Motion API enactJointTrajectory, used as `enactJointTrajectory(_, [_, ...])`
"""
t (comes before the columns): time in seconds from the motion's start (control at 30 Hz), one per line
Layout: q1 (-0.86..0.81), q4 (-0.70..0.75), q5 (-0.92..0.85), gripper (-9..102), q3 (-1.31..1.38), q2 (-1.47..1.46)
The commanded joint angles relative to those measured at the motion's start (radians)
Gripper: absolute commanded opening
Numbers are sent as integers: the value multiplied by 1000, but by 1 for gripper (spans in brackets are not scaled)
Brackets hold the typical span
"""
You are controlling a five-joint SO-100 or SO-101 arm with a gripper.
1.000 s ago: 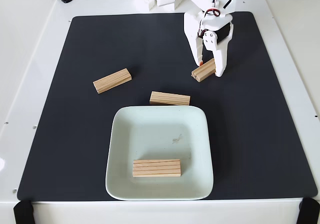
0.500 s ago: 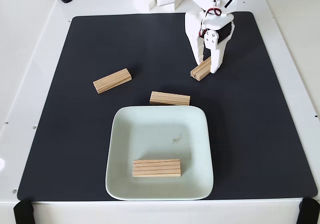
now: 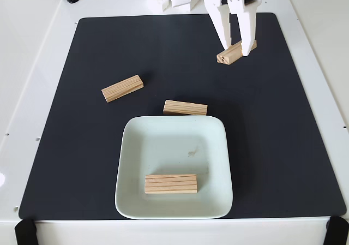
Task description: Pick up the wooden block and place them on the plate.
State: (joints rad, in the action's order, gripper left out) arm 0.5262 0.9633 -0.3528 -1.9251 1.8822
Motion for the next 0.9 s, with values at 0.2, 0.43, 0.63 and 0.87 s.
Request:
enactJointTrajectory(0.2, [-164,-161,71,0,267,-40])
enactJointTrajectory(0.43, [-281,-204,204,0,775,-410])
enactJointTrajectory(0.63, [-356,-209,255,0,1183,-755])
enactJointTrajectory(0.87, [-408,-207,295,0,1463,-1075])
